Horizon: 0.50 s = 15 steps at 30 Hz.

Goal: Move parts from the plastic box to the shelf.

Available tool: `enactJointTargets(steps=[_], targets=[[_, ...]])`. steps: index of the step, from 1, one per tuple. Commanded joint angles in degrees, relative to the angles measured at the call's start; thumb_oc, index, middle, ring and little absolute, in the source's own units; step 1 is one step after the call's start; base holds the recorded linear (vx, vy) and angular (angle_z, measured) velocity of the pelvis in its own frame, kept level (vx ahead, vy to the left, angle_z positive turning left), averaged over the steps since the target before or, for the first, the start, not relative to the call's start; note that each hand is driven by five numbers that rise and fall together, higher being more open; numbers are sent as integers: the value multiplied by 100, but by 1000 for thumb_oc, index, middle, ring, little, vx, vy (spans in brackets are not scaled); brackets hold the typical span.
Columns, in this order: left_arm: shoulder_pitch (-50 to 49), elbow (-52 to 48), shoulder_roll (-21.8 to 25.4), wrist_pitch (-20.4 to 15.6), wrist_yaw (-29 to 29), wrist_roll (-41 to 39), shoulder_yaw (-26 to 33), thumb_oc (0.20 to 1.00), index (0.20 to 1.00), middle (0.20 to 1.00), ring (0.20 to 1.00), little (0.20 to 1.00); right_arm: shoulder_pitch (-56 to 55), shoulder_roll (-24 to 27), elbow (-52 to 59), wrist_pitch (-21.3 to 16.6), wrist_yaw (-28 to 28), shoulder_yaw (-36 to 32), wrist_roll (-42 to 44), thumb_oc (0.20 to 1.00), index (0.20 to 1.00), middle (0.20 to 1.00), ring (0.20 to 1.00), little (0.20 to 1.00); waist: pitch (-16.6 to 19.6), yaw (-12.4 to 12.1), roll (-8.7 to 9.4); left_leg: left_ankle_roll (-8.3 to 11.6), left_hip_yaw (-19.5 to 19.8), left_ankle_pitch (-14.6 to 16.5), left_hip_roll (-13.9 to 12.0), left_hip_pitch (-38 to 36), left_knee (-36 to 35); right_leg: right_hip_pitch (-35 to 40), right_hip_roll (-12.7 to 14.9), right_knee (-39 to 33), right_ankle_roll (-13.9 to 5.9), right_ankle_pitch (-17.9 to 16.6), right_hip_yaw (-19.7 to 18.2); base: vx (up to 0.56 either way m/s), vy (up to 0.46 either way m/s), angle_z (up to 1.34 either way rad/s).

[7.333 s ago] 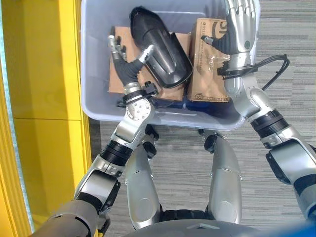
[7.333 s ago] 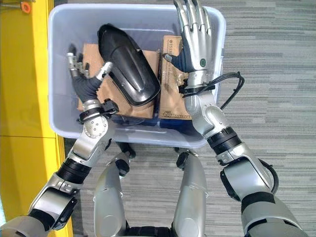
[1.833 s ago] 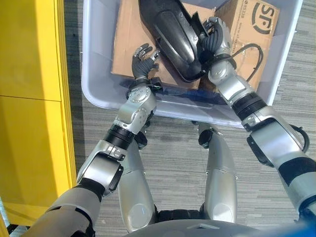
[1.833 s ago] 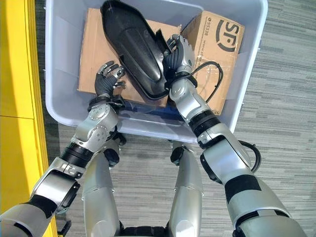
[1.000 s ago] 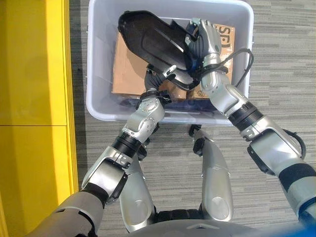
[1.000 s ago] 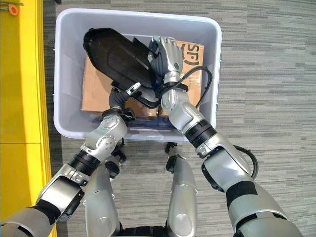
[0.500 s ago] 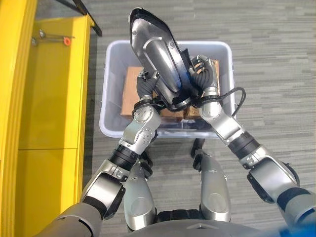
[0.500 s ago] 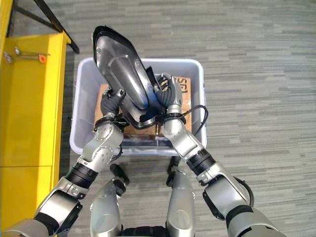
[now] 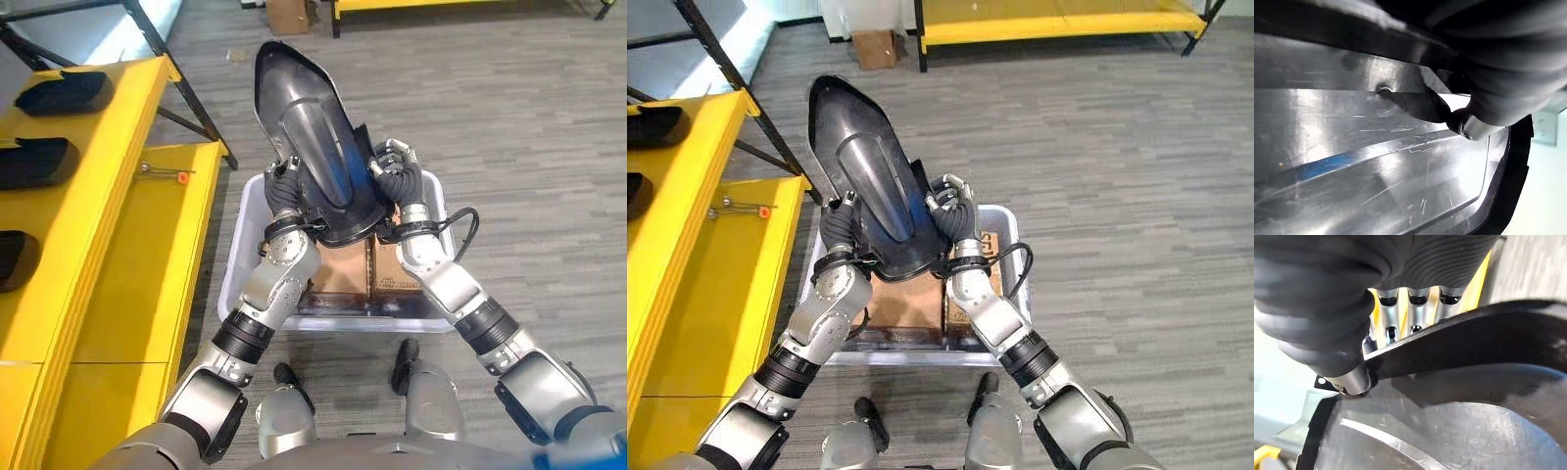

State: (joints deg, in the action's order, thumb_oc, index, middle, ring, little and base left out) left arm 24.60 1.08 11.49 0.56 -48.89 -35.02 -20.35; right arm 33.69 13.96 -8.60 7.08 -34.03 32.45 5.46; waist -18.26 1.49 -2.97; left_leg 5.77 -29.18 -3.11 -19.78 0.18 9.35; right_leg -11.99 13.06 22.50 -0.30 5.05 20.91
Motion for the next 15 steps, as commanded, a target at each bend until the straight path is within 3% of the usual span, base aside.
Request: enactJointTargets(steps=[1, 3, 5, 6, 10, 11, 14, 15], targets=[[228, -750, -189, -264, 44, 608, -93, 200, 200, 200, 200, 200, 116, -434, 675, 36, 412, 306, 334, 200, 200, 200, 200, 200, 105, -18, 204, 466, 356, -660, -783, 279, 488, 896, -214, -785, -194, 579, 142, -30, -62, 5], [273, -739, -248, -214, 164, 558, -137, 200, 200, 200, 200, 200, 85, -401, 820, 125, 269, 374, 412, 200, 200, 200, 200, 200, 120, 80, 236, 441, 70, -485, -704, 303, 640, 976, -205, -962, -248, 533, 318, -203, -40, 28], [324, -714, -194, -249, 356, 467, -190, 200, 200, 200, 200, 200, 74, -333, 810, -29, 138, 408, 398, 200, 200, 200, 200, 200, 126, 108, 234, 334, -102, -188, -406, 285, 710, 937, -175, -952, -286, 501, 448, -312, 33, 84], [275, -672, -47, -396, 505, 437, -268, 200, 200, 200, 200, 200, 69, -229, 705, -242, 235, 395, 454, 200, 200, 200, 200, 200, 114, 47, 171, 284, -17, -104, 15, 448, 895, 1018, -276, -1044, -268, 443, 449, -227, 86, 88], [217, -655, 15, -362, 694, 525, -240, 200, 200, 200, 200, 200, 38, -226, 582, -98, 479, 379, 553, 200, 200, 200, 200, 200, 226, -27, 158, 3, 20, 293, 356, 266, 502, 1194, -205, -1210, -348, 291, 483, -81, 222, 53], [179, -700, 23, -234, 841, 476, -239, 200, 200, 200, 200, 200, -25, -267, 495, 11, 482, 384, 671, 200, 200, 200, 200, 200, 334, -97, 141, -91, 96, 407, 543, 136, 247, 1287, -78, -1346, -489, 97, 502, -13, 315, 25], [161, -721, 3, -70, 984, 482, -239, 200, 200, 200, 200, 200, -87, -319, 387, 40, 522, 380, 741, 200, 200, 200, 200, 200, 414, -149, 118, -152, 146, 400, 693, -5, -28, 1318, 73, -1443, -661, -99, 521, -8, 269, 28], [221, -702, -11, 144, 1107, 520, -315, 200, 200, 200, 200, 200, -166, -483, 244, 22, 462, 411, 676, 200, 200, 200, 200, 200, 505, -246, 94, -227, 206, 321, 904, -284, -559, 1299, 442, -1574, -964, -535, 594, -28, 317, 26]])
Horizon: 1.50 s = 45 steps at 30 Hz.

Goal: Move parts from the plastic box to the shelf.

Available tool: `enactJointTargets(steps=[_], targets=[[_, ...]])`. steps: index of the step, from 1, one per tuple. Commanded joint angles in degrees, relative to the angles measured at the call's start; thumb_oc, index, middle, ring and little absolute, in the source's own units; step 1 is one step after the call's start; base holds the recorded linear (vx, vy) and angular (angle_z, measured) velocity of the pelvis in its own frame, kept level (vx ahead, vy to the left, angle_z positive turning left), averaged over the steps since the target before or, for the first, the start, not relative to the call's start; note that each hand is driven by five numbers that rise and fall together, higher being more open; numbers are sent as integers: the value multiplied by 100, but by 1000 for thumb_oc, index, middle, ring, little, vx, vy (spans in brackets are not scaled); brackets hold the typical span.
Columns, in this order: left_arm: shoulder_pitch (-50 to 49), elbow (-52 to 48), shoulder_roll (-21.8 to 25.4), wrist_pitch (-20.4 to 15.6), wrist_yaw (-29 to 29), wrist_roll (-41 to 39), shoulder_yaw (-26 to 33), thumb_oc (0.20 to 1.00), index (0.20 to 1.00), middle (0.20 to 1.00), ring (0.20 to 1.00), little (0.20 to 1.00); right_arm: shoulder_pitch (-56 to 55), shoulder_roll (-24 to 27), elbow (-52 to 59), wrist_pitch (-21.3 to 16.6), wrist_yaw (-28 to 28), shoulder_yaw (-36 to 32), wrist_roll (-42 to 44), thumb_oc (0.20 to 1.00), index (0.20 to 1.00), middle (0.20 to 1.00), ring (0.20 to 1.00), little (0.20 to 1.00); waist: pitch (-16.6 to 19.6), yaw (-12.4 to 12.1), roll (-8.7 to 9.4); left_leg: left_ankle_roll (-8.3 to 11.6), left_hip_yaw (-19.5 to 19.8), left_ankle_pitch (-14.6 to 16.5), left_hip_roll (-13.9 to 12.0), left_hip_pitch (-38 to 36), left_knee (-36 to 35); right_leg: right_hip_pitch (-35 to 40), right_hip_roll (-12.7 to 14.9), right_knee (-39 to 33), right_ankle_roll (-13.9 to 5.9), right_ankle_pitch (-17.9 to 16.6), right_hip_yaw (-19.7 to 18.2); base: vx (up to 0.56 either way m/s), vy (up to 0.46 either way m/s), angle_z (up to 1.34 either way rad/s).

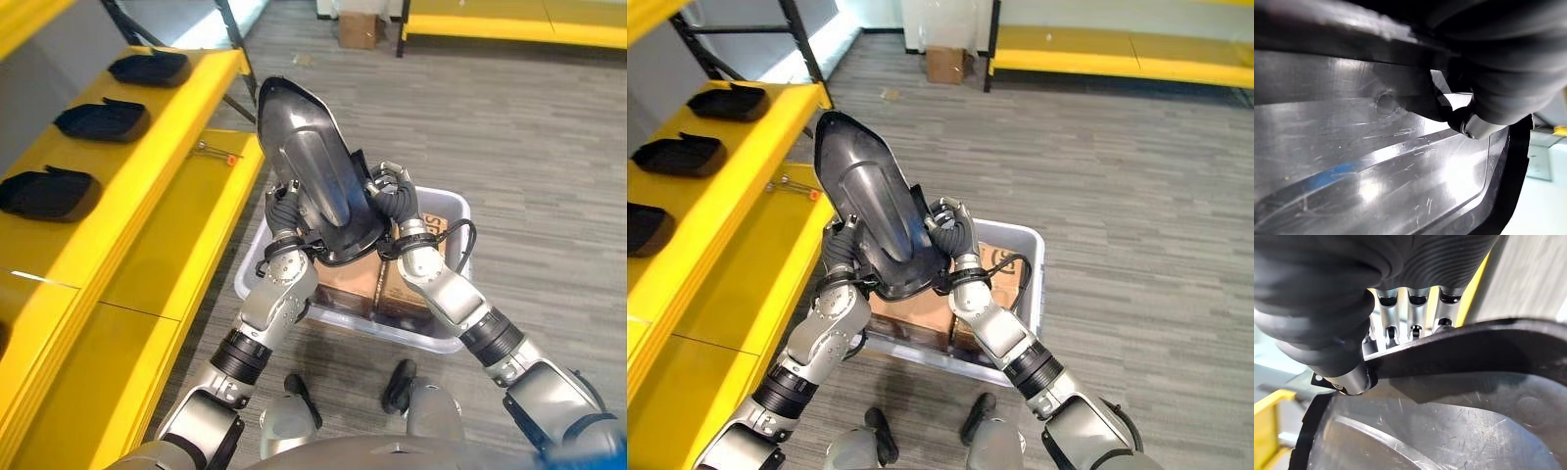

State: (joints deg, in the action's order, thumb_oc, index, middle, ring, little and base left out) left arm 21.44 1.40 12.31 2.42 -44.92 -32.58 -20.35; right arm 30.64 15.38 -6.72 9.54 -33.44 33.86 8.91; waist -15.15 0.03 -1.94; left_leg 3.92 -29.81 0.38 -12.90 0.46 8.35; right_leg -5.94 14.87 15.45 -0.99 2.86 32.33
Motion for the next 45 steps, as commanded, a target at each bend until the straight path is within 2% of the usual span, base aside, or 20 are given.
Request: enactJointTargets(steps=[1, 4, 6, 8, 9, 10, 12, 17, 19, 20, 22, 23, 26, 29, 32, 35, 36, 41, 44, 45], targets=[[542, -731, -87, -29, 722, 292, -324, 200, 200, 200, 200, 200, 131, -644, 46, -224, 415, 275, 364, 200, 200, 200, 200, 200, 202, -116, -10, -50, 277, -50, 245, -345, -531, 689, 309, -887, -926, -375, -538, -53, 322, 40], [601, -733, -77, 51, 756, 334, -394, 200, 200, 200, 200, 200, 113, -760, -19, -333, 416, 281, 234, 200, 200, 200, 200, 200, 216, -157, -41, -112, 385, -132, 400, -458, -928, 518, 413, -749, -1009, -464, -682, -135, 162, 46], [774, -567, -54, 65, 857, 297, -387, 200, 200, 200, 200, 200, 64, -750, -1, -436, 455, 233, 151, 200, 200, 200, 200, 200, 200, -50, -63, -140, 506, -267, 389, -327, -987, 364, -136, -321, -826, 76, -1068, -178, 95, 83], [802, -503, -72, 86, 904, 285, -379, 200, 200, 200, 200, 200, 37, -678, -34, -513, 541, 167, 201, 200, 200, 200, 200, 200, 225, -43, -38, -63, 613, -362, 392, -255, -1033, 433, -615, -231, -633, 369, -1175, -65, 31, 90], [801, -503, -73, 89, 910, 280, -379, 200, 200, 200, 200, 200, 34, -666, -49, -540, 556, 153, 203, 200, 200, 200, 200, 200, 225, -44, -30, -47, 637, -380, 393, -235, -1034, 442, -698, -211, -599, 417, -1192, -93, 4, 68], [766, -520, -76, 87, 924, 315, -377, 200, 200, 200, 200, 200, 9, -596, -98, -623, 709, 110, 205, 200, 200, 200, 200, 200, 225, -56, 34, 0, 705, -423, 431, -101, -1004, 523, -1055, -196, -439, 580, -1248, -100, -9, 55], [622, -645, -93, 78, 821, 441, -387, 200, 200, 200, 200, 200, -90, -483, -35, -704, 920, 86, 223, 200, 200, 200, 200, 200, 189, -34, 139, 50, 799, -483, 519, 47, -927, 660, -1456, -361, -264, 616, -1368, -116, -55, 42], [440, -786, -55, 79, 845, 499, -305, 200, 200, 200, 200, 200, -174, -369, -17, -866, 947, 115, 296, 200, 200, 200, 200, 200, 125, -203, 213, 140, 1117, -553, 547, 463, -550, 1081, -1262, -1036, -142, 297, -1263, -65, -123, 34], [307, -849, -53, 127, 1147, 391, -273, 200, 200, 200, 200, 200, -155, -417, 57, -733, 409, 180, 342, 200, 200, 200, 200, 200, 67, -250, 176, 187, 824, -622, 321, 699, -352, 1231, -1097, -1106, -151, 300, -1014, -91, -67, 61], [325, -779, -39, 205, 1375, 189, -281, 200, 200, 200, 200, 200, -75, -552, -87, -666, 3, 238, 352, 200, 200, 200, 200, 200, 58, -125, 158, 194, 322, -644, 157, 647, -179, 1290, -1011, -1216, -188, 193, -792, -65, -19, 113], [320, -686, -4, 173, 1452, 97, -272, 200, 200, 200, 200, 200, -9, -656, -389, -841, -18, 265, 290, 200, 200, 200, 200, 200, 76, -117, 138, 229, 217, -637, 67, 634, 14, 1277, -984, -1209, -164, 173, -706, -157, 32, 170], [299, -630, 42, 98, 1503, 93, -246, 200, 200, 200, 200, 200, 84, -727, -710, -1063, 73, 262, 227, 200, 200, 200, 200, 200, 97, -162, 133, 216, 227, -510, 2, 626, 229, 1260, -951, -1166, -132, 210, -632, -181, 54, 139], [253, -582, 60, -43, 1491, 155, -186, 200, 200, 200, 200, 200, 275, -771, -980, -1183, 312, 251, 231, 200, 200, 200, 200, 200, 133, -224, 149, 154, 175, -224, -90, 468, 547, 1240, -892, -1175, -85, 233, -515, -133, 79, 64], [280, -554, 83, 10, 1604, 184, -103, 200, 200, 200, 200, 200, 592, -869, -1174, -1063, 375, 287, 342, 200, 200, 200, 200, 200, 272, -333, 213, 171, 200, 37, -210, 79, 782, 1182, -847, -1082, -58, 351, -296, -176, 234, 46], [397, -458, 36, 90, 1666, 173, -139, 200, 200, 200, 200, 200, 789, -926, -1174, -849, 329, 339, 436, 200, 200, 200, 200, 200, 444, -371, 266, 199, 212, 1, -339, -129, 877, 1059, -789, -947, 4, 451, -67, -132, 303, 42], [448, -419, 10, 126, 1678, 188, -160, 200, 200, 200, 200, 200, 839, -933, -1138, -771, 290, 365, 497, 200, 200, 200, 200, 200, 523, -370, 260, 153, 213, 116, -321, -252, 809, 944, -722, -771, 17, 540, 55, -64, 269, 80], [494, -330, -42, 189, 1656, 190, -223, 200, 200, 200, 200, 200, 849, -935, -1090, -654, 221, 406, 666, 200, 200, 200, 200, 200, 591, -362, 192, 103, 203, 130, -244, -381, 424, 844, -651, -540, 7, 632, 192, -105, 554, 85], [475, -198, -100, 220, 1569, 273, -349, 200, 200, 200, 200, 200, 708, -959, -969, -568, 274, 385, 708, 200, 200, 200, 200, 200, 582, -349, 117, 73, 247, 16, -162, -356, -76, 951, -534, -411, -116, 642, 205, -59, 480, 58], [378, -75, -149, 295, 1510, 413, -461, 200, 200, 200, 200, 200, 476, -1134, -769, -428, 339, 422, 762, 200, 200, 200, 200, 200, 597, -371, -38, -84, 330, -98, 36, -528, -512, 1026, 101, -524, -648, 141, 115, -60, 605, 32], [377, -80, -150, 303, 1509, 422, -462, 200, 200, 200, 200, 200, 468, -1138, -761, -424, 335, 419, 778, 200, 200, 200, 200, 200, 596, -368, -43, -93, 334, -108, 71, -549, -563, 1025, 120, -523, -673, 126, 94, -81, 467, 31]])
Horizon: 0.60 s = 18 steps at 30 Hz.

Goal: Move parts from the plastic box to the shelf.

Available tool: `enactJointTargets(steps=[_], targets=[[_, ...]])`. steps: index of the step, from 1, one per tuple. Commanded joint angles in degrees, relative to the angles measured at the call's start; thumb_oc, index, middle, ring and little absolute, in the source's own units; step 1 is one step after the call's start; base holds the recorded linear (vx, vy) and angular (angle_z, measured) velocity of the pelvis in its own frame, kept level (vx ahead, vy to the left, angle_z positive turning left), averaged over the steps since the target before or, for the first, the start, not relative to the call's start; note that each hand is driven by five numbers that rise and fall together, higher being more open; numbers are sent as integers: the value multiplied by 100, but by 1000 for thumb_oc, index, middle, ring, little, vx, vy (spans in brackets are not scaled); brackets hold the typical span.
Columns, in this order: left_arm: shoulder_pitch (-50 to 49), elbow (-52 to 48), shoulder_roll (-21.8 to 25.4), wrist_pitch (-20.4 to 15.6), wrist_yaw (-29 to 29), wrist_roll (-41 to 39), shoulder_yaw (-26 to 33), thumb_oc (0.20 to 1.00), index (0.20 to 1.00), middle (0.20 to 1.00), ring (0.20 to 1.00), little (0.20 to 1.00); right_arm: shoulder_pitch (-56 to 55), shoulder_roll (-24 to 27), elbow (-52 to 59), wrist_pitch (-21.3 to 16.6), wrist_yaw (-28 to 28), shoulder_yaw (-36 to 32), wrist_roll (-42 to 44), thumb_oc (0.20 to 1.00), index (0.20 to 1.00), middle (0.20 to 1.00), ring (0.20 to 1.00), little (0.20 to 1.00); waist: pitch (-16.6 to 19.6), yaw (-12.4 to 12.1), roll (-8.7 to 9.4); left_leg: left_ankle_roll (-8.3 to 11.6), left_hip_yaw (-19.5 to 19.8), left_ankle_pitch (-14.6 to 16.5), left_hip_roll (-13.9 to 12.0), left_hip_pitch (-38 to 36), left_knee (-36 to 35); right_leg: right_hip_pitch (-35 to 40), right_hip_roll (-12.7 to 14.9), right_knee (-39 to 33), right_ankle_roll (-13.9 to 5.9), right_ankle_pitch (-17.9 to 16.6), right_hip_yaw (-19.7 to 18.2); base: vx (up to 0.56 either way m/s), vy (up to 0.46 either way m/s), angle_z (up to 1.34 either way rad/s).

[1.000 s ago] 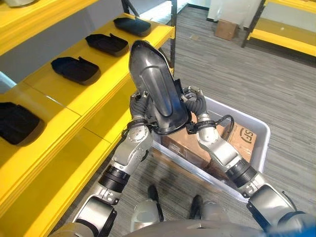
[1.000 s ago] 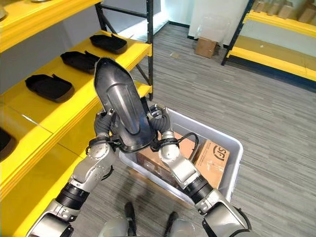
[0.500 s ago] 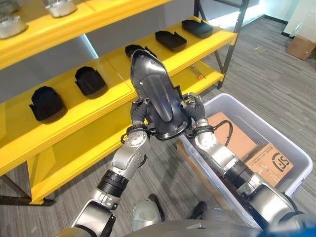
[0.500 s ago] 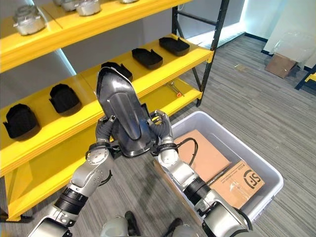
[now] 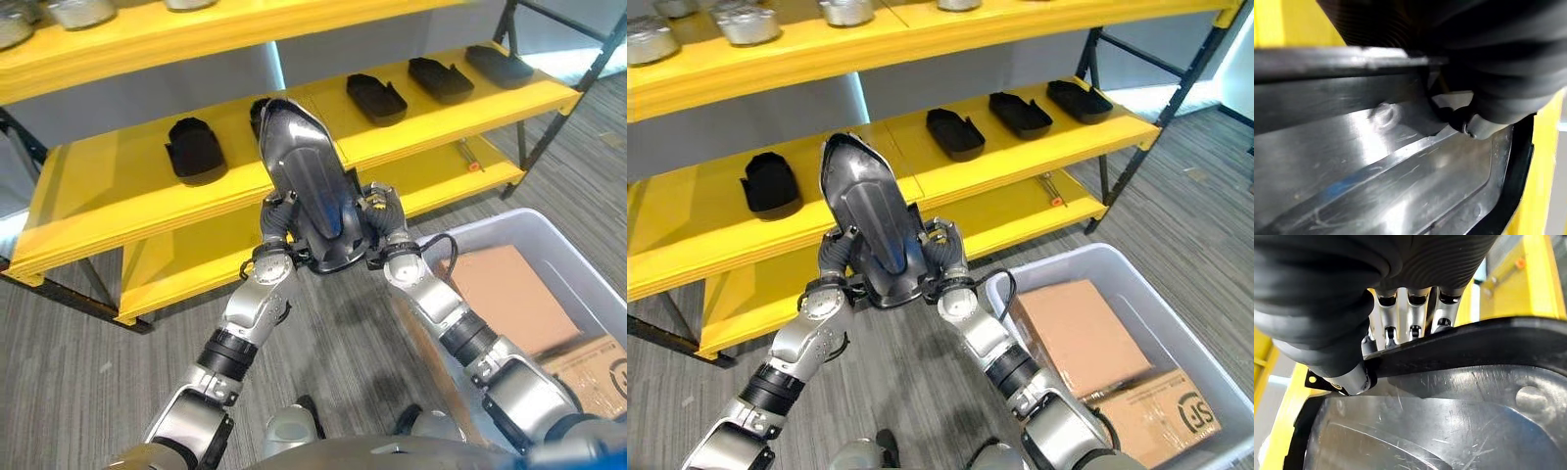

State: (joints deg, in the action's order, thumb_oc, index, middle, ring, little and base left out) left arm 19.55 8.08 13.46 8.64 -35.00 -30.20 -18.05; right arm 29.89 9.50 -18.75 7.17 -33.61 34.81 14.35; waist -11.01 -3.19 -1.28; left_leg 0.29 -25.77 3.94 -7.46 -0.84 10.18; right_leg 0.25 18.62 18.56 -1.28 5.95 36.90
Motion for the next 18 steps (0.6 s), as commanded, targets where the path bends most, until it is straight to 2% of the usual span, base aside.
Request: enactJointTargets(steps=[1, 2, 3, 4, 6, 7, 8, 9, 10, 12, 14, 15, 16, 18], targets=[[618, -740, -257, -262, 442, 145, -729, 200, 200, 200, 200, 200, 474, -581, 439, -228, 347, 292, 275, 200, 200, 200, 200, 200, 189, -7, -158, 243, 86, -509, -264, -477, -1008, 403, -252, -915, -771, -277, -631, -67, 313, 17], [672, -718, -243, -253, 413, 116, -756, 200, 200, 200, 200, 200, 432, -562, 428, -300, 391, 252, 246, 200, 200, 200, 200, 200, 187, 44, -158, 223, 222, -538, -174, -487, -1124, 344, -292, -910, -807, -300, -880, -164, 373, 29], [786, -648, -228, -269, 488, 63, -790, 200, 200, 200, 200, 200, 347, -501, 475, -389, 422, 165, 161, 200, 200, 200, 200, 200, 160, 160, -160, 152, 383, -660, -125, -402, -1242, 136, -537, -825, -722, -266, -1302, -159, 205, 48], [845, -630, -236, -285, 545, 70, -799, 200, 200, 200, 200, 200, 261, -450, 511, -449, 470, 110, 103, 200, 200, 200, 200, 200, 138, 222, -151, 186, 472, -704, -112, -376, -1302, 91, -764, -788, -654, -143, -1466, -159, 144, 61], [879, -649, -245, -264, 533, 61, -795, 200, 200, 200, 200, 200, 162, -372, 532, -586, 531, 66, 58, 200, 200, 200, 200, 200, 134, 233, -115, 268, 487, -749, -97, -313, -1343, 151, -1013, -960, -557, -125, -1444, -69, 53, 146], [820, -761, -264, -196, 464, 19, -775, 200, 200, 200, 200, 200, 101, -303, 572, -619, 607, 23, 51, 200, 200, 200, 200, 200, 102, 171, -36, 363, 413, -774, -54, -262, -1306, 332, -1219, -1198, -483, -146, -1275, -39, 11, 107], [804, -800, -262, -186, 427, 16, -770, 200, 200, 200, 200, 200, 92, -285, 583, -628, 635, 15, 56, 200, 200, 200, 200, 200, 88, 156, -17, 387, 395, -776, -42, -244, -1290, 390, -1265, -1278, -463, -162, -1239, 0, 0, 0], [761, -883, -275, -150, 362, 42, -761, 200, 200, 200, 200, 200, 70, -253, 597, -637, 707, 18, 61, 200, 200, 200, 200, 200, 65, 136, 18, 423, 373, -794, -15, -180, -1236, 458, -1366, -1428, -424, -210, -1240, -40, -41, -6], [688, -1034, -265, -85, 348, 87, -744, 200, 200, 200, 200, 200, 5, -198, 662, -638, 733, 49, 35, 200, 200, 200, 200, 200, -6, 144, 81, 468, 423, -836, 54, 35, -1108, 580, -1466, -1807, -359, -341, -1469, -42, -57, 17], [602, -1160, -200, 58, 314, -80, -708, 200, 200, 200, 200, 200, -36, -127, 726, -676, 778, 79, 73, 200, 200, 200, 200, 200, -58, 81, 94, 445, 477, -780, 74, 242, -844, 719, -1407, -1812, -316, -307, -1374, -60, -88, 40], [585, -1139, -214, 80, 389, -93, -723, 200, 200, 200, 200, 200, 33, -76, 848, -560, 609, 130, 170, 200, 200, 200, 200, 200, -97, 96, 86, 455, 267, -764, -19, 350, -617, 779, -1356, -1736, -275, -234, -1310, -45, -48, 18], [636, -1085, -230, 70, 418, -93, -758, 200, 200, 200, 200, 200, 74, -104, 821, -533, 498, 144, 168, 200, 200, 200, 200, 200, -150, 130, 82, 406, 29, -819, -149, 436, -445, 774, -1350, -1684, -204, -241, -1208, 0, -13, 26], [681, -1014, -262, 91, 514, -109, -803, 200, 200, 200, 200, 200, 144, -136, 748, -513, 373, 123, 178, 200, 200, 200, 200, 200, -174, 198, 105, 448, -195, -711, -290, 401, -207, 849, -1320, -1647, -195, -157, -1160, -52, -5, 54], [727, -915, -270, 81, 688, -95, -819, 200, 200, 200, 200, 200, 370, -214, 509, -476, 414, 73, 167, 200, 200, 200, 200, 200, -174, 238, 109, 432, -370, -592, -516, 294, 39, 825, -1290, -1524, -126, -100, -1048, -81, 79, 90]])
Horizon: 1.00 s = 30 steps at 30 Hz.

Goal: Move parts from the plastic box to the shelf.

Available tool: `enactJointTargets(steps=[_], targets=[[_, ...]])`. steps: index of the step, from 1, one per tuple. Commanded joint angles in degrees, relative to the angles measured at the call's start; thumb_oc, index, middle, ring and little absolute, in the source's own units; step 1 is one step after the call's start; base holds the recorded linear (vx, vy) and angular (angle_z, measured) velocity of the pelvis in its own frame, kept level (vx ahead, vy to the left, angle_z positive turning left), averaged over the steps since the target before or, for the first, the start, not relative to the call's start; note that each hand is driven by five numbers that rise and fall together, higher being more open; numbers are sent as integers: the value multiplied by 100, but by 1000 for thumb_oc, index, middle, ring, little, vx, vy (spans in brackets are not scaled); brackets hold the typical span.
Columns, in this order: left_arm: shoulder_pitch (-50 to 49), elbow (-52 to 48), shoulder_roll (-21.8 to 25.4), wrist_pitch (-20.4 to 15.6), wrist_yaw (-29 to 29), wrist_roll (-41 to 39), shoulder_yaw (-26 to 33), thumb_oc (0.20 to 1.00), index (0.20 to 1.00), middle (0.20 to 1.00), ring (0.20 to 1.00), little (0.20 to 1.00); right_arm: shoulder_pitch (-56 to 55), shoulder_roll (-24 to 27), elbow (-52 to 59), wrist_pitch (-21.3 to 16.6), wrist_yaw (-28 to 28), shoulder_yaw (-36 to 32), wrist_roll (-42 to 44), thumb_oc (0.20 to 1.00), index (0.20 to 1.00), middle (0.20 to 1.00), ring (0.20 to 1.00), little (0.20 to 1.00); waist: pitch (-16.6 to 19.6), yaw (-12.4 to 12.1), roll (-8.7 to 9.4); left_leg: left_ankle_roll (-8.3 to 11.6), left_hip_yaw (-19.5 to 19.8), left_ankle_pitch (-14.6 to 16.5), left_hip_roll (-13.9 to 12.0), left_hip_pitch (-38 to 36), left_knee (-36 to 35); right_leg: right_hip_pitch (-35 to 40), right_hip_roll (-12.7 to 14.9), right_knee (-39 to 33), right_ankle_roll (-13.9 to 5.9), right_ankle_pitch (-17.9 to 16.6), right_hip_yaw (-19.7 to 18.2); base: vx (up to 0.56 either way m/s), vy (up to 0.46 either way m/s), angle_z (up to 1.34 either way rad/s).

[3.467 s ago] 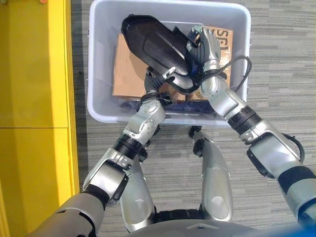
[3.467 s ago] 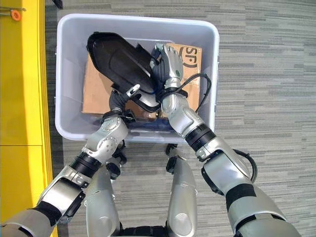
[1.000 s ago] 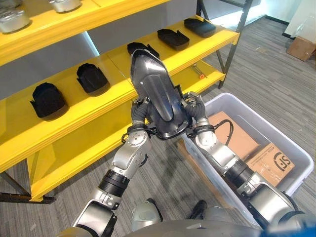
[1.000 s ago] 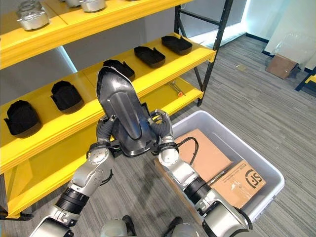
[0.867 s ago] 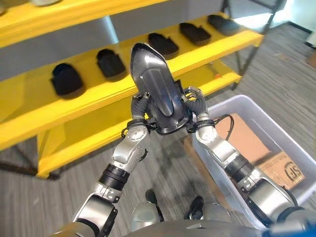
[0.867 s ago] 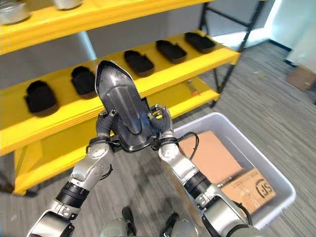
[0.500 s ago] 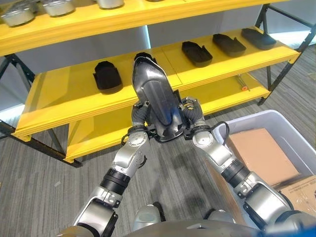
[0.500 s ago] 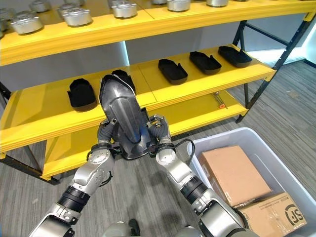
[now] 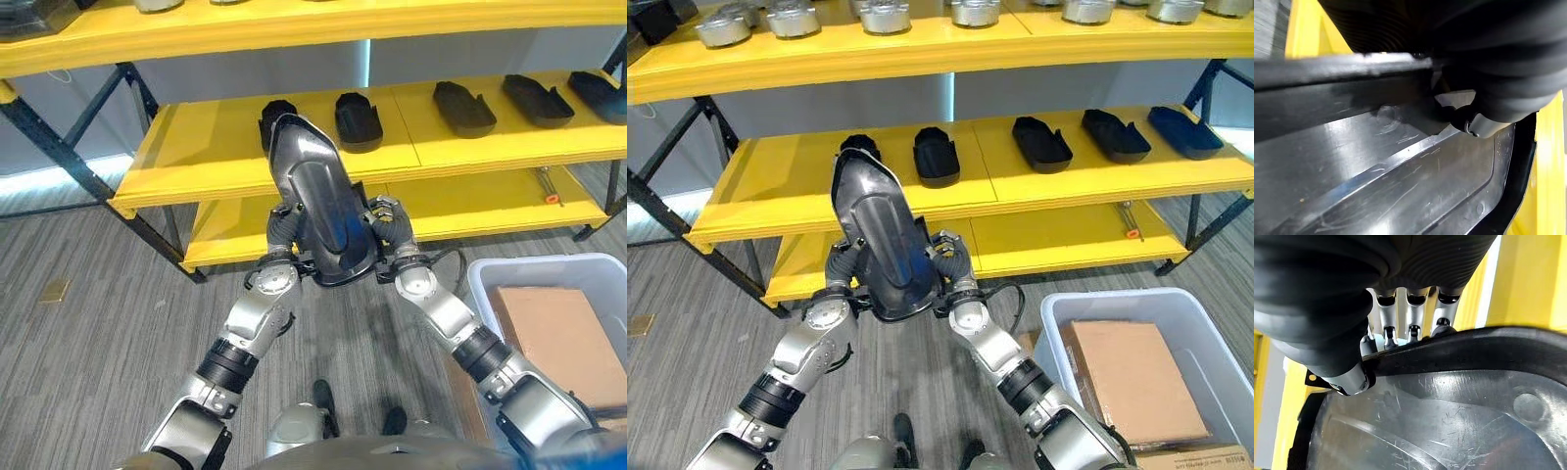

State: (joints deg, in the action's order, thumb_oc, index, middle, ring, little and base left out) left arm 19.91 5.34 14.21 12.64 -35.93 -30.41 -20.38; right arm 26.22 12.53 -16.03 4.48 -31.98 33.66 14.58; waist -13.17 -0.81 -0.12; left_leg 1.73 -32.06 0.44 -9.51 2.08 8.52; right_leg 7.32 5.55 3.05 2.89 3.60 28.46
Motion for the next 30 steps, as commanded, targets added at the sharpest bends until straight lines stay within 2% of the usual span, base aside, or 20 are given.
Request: enactJointTargets(steps=[1, 2, 3, 4, 6, 9, 11, 13, 14, 16, 18, 19, 21, 23, 26, 27, 30], targets=[[684, -594, -333, -356, 826, -93, -560, 200, 200, 200, 200, 200, 833, -533, 125, -199, 334, 192, 154, 200, 200, 200, 200, 200, 47, -33, -12, 284, 342, -171, -337, -58, 253, 95, 29, 111, -522, 195, -194, -93, 111, 65], [684, -572, -326, -374, 835, -118, -548, 200, 200, 200, 200, 200, 868, -536, 81, -212, 354, 195, 159, 200, 200, 200, 200, 200, 45, -43, -14, 283, 371, -140, -350, -78, 282, 83, 37, 151, -516, 222, -192, -62, 134, 13], [669, -501, -288, -421, 878, -252, -441, 200, 200, 200, 200, 200, 1004, -537, 29, -192, 474, 200, 137, 200, 200, 200, 200, 200, 69, -97, 0, 294, 575, 19, -450, -211, 444, 13, 96, 335, -480, 353, -183, -32, 129, -9], [669, -485, -277, -443, 895, -229, -411, 200, 200, 200, 200, 200, 1037, -536, 37, -177, 521, 202, 115, 200, 200, 200, 200, 200, 84, -106, 7, 311, 619, 19, -493, -246, 499, -6, 114, 373, -472, 380, -178, -21, 136, -21], [677, -450, -249, -498, 973, -115, -368, 200, 200, 200, 200, 200, 1089, -504, 133, -71, 578, 205, 95, 200, 200, 200, 200, 200, 135, -111, 24, 382, 691, -65, -656, -314, 650, -63, 151, 493, -448, 464, -147, 14, 130, -23], [759, -281, -324, -503, 1091, -121, -355, 200, 200, 200, 200, 200, 1176, -428, 263, 124, 522, 186, 255, 200, 200, 200, 200, 200, 290, -41, 42, 499, 773, -335, -1097, -502, 798, -249, 252, 828, -400, 659, -121, 65, 285, 2], [782, -219, -368, -512, 1087, -139, -360, 200, 200, 200, 200, 200, 1184, -422, 276, 136, 471, 192, 302, 200, 200, 200, 200, 200, 330, -19, 22, 507, 816, -359, -1126, -555, 778, -328, 283, 952, -397, 718, -138, 62, 332, 5], [839, -123, -391, -539, 1063, -134, -350, 200, 200, 200, 200, 200, 1126, -391, 351, 145, 491, 183, 279, 200, 200, 200, 200, 200, 401, 53, -59, 461, 789, -155, -1049, -743, 504, -521, 434, 1389, -422, 920, -101, 81, 554, 6], [839, -71, -390, -516, 1069, -166, -348, 200, 200, 200, 200, 200, 1045, -397, 344, 45, 465, 185, 301, 200, 200, 200, 200, 200, 395, 79, -97, 483, 850, -233, -1097, -728, 466, -522, 484, 1544, -419, 1006, -190, 125, 622, 10], [822, -39, -406, -531, 1062, -214, -383, 200, 200, 200, 200, 200, 970, -386, 370, 7, 448, 164, 398, 200, 200, 200, 200, 200, 380, 99, -115, 451, 878, -120, -1040, -732, 447, -469, 520, 1582, -447, 1011, -245, 73, 427, 16], [852, -11, -449, -542, 1059, -172, -436, 200, 200, 200, 200, 200, 895, -400, 455, 8, 329, 135, 343, 200, 200, 200, 200, 200, 364, 138, -158, 353, 865, -129, -907, -694, 281, -431, 490, 1438, -467, 822, -308, 30, 469, 11], [927, 20, -482, -453, 1046, -212, -538, 200, 200, 200, 200, 200, 799, -452, 484, -27, 190, 122, 370, 200, 200, 200, 200, 200, 341, 175, -191, 278, 893, 36, -637, -716, 64, -400, 641, 1369, -679, 638, -387, 71, 558, 2], [956, 18, -486, -419, 1064, -224, -584, 200, 200, 200, 200, 200, 765, -482, 486, -50, 114, 107, 338, 200, 200, 200, 200, 200, 325, 185, -203, 236, 914, 43, -516, -752, -44, -394, 756, 1316, -821, 503, -422, 27, 344, 12], [994, -11, -482, -437, 1003, -118, -692, 200, 200, 200, 200, 200, 655, -581, 452, -133, 150, 31, 280, 200, 200, 200, 200, 200, 275, 215, -241, 94, 880, 35, -321, -883, -388, -642, 1053, 1280, -1117, 89, -537, -34, 255, 22], [1005, -108, -476, -374, 912, -30, -714, 200, 200, 200, 200, 200, 602, -574, 462, -188, 232, -24, 307, 200, 200, 200, 200, 200, 232, 249, -270, 68, 786, -22, -303, -971, -630, -798, 980, 1421, -1155, 147, -630, -46, 120, -20], [928, -285, -481, -283, 842, 61, -706, 200, 200, 200, 200, 200, 393, -479, 596, -227, 430, -43, 302, 200, 200, 200, 200, 200, 225, 242, -202, 120, 670, -45, -256, -945, -627, -697, 900, 1145, -1171, 75, -444, -54, 29, -40], [860, -551, -506, -142, 514, 32, -712, 200, 200, 200, 200, 200, 283, -390, 683, -250, 567, -2, 198, 200, 200, 200, 200, 200, 232, 216, -171, 139, 664, -105, -236, -880, -651, -592, 737, 945, -1109, 132, -496, -58, -14, -33]])
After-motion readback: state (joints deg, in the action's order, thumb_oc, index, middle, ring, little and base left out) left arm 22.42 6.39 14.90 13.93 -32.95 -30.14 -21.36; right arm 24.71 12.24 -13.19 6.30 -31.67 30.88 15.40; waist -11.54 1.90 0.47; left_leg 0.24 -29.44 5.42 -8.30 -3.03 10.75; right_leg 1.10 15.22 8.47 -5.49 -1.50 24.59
